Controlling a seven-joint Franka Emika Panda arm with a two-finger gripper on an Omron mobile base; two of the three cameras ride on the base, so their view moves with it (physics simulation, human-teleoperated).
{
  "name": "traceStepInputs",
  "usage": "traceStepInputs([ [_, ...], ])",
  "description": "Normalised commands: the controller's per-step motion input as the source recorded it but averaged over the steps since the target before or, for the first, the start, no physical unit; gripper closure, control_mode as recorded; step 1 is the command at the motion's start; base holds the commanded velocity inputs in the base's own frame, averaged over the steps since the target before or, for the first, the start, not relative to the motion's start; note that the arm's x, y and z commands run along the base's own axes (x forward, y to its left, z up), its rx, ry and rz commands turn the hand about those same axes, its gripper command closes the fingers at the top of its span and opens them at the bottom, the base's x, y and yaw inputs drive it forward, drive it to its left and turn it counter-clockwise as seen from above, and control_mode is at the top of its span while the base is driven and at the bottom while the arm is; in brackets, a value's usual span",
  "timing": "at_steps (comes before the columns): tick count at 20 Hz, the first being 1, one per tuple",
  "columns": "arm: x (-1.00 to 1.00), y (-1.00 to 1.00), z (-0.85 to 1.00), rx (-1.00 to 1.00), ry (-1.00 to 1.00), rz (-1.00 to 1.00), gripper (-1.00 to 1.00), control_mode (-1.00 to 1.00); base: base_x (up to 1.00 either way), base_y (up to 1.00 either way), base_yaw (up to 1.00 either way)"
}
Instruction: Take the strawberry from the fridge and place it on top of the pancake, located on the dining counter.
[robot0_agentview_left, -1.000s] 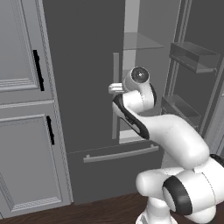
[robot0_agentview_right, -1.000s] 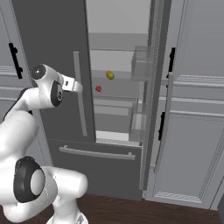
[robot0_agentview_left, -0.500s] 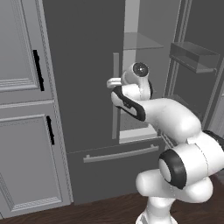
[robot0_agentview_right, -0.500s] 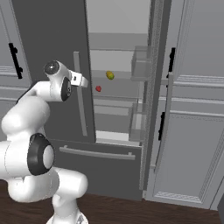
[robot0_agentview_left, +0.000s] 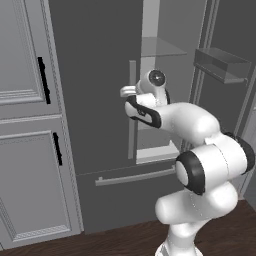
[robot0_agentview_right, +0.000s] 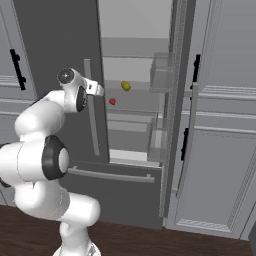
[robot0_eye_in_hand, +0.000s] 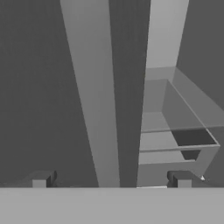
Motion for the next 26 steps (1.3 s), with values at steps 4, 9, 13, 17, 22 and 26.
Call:
traceStepInputs([
  [4, 0.55, 0.15, 0.00, 0.00, 0.01, 0.00, -1.00, -1.00, 0.00, 0.00, 0.00],
  [9, 0.45, 0.11, -0.02, 0.00, 0.00, 0.00, -1.00, -1.00, 0.00, 0.00, 0.00],
  [13, 0.35, 0.01, -0.07, 0.00, 0.00, 0.00, -1.00, -1.00, 0.00, 0.00, 0.00],
  [17, 0.46, 0.01, -0.12, 0.00, 0.00, 0.00, -1.00, -1.00, 0.00, 0.00, 0.00],
  [22, 0.55, 0.02, -0.20, 0.00, 0.00, 0.00, 1.00, -1.00, 0.00, 0.00, 0.00],
  [26, 0.25, 0.06, -0.09, 0.00, 0.00, 0.00, 1.00, -1.00, 0.00, 0.00, 0.00],
])
